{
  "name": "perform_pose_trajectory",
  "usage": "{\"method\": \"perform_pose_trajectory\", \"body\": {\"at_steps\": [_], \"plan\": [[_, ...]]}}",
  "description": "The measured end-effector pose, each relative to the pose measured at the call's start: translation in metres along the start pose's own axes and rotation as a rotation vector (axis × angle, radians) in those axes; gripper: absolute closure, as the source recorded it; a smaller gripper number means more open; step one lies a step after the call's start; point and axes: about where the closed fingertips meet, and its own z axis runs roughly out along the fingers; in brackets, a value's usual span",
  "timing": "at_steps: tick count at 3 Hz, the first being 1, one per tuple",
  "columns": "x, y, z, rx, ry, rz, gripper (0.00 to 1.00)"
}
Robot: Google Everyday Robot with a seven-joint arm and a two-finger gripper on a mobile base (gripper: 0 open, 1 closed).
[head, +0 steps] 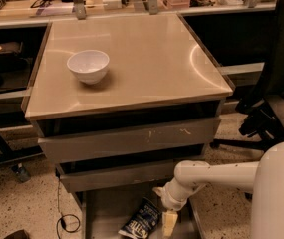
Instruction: Pick blue chip bag from bottom drawer and place on counter
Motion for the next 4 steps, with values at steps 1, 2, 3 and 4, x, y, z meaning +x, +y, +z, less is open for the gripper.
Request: {"method": "perform_pose_trajectory", "body": {"at_steps": [1,2,3,4], "plan": [[0.021,0.003,0.041,-0.053,-0.044,0.039,0.0],[0.021,0.003,0.041,-0.053,-0.044,0.039,0.0],[0.028,-0.006,0.066,-0.045,-0.083,0.038,0.0],[0.038,-0.023,0.092,-0.034,-0.124,0.033,0.0]]}}
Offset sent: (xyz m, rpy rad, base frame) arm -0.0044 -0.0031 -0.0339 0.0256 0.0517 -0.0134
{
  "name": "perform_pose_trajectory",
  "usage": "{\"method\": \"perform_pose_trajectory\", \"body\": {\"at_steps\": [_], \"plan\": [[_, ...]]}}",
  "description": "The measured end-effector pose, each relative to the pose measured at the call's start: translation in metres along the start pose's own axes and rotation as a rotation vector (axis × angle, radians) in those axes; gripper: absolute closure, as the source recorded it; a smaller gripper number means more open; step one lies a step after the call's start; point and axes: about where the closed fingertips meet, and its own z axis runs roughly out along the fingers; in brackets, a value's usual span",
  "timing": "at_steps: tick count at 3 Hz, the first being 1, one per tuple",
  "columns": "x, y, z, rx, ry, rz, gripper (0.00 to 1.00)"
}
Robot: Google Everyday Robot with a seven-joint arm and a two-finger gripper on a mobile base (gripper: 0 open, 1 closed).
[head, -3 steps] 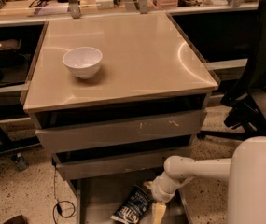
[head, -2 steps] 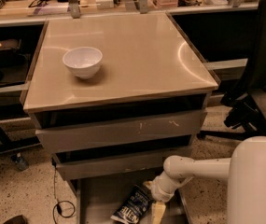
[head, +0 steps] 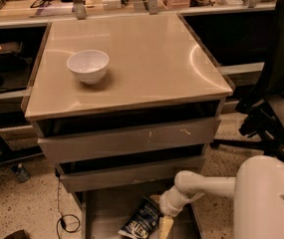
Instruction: Pick blue chip bag from bottom drawer and place on counter
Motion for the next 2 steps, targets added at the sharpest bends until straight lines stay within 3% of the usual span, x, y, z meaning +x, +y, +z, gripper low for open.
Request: {"method": "perform_pose_trajectory", "body": {"at_steps": [1,2], "plan": [[0.01,-0.0143,0.0196,0.008,-0.047,0.045,0.0],[0.0117,-0.0179,0.0217,0.013,-0.05,0.05,0.0]]}}
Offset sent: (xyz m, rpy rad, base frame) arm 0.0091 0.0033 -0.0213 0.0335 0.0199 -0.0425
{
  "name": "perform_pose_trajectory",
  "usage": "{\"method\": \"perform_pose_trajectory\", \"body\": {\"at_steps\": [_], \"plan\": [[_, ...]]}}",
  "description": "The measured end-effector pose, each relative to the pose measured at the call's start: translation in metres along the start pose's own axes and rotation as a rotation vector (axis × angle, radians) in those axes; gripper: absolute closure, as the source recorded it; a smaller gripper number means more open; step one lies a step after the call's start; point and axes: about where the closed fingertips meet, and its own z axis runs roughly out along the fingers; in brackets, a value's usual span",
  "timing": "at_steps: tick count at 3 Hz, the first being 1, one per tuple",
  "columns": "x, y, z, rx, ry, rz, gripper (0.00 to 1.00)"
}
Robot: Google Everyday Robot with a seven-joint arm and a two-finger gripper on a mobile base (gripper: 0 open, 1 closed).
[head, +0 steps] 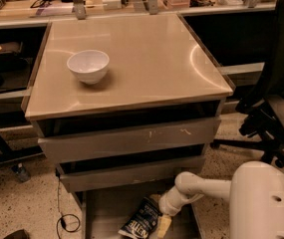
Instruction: Pick blue chip bag from bottom drawer and place on counter
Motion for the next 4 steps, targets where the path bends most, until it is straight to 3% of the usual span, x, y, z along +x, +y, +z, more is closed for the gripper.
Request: {"method": "perform_pose_trajectory", "body": {"at_steps": [2,4], "plan": [[0.004,-0.014,0.032,-0.033,-0.013,-0.058,0.0],[0.021,-0.041,0.051,-0.034,-0.047,-0.04,0.0]]}}
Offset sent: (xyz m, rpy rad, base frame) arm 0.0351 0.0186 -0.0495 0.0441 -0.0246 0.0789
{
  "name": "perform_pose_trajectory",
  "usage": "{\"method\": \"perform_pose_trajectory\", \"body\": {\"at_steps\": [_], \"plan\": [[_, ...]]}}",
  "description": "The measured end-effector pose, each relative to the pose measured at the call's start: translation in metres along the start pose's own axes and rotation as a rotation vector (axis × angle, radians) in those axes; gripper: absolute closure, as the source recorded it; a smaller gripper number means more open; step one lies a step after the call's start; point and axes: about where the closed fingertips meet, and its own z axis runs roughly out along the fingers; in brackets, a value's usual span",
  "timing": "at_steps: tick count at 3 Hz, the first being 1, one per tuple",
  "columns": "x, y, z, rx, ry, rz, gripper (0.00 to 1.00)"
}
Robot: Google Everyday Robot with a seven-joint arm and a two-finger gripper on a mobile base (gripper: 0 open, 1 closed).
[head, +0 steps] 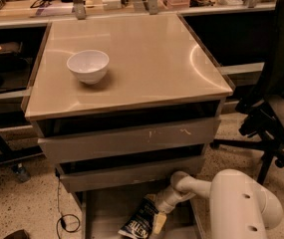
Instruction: Pick blue chip bag from bottom drawer and place on counter
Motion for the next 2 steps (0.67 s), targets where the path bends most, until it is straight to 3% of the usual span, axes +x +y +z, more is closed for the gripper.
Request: {"method": "perform_pose_trajectory", "body": {"at_steps": [2], "plan": [[0.013,-0.01,0.039,-0.036,-0.06,0.059,0.0]]}}
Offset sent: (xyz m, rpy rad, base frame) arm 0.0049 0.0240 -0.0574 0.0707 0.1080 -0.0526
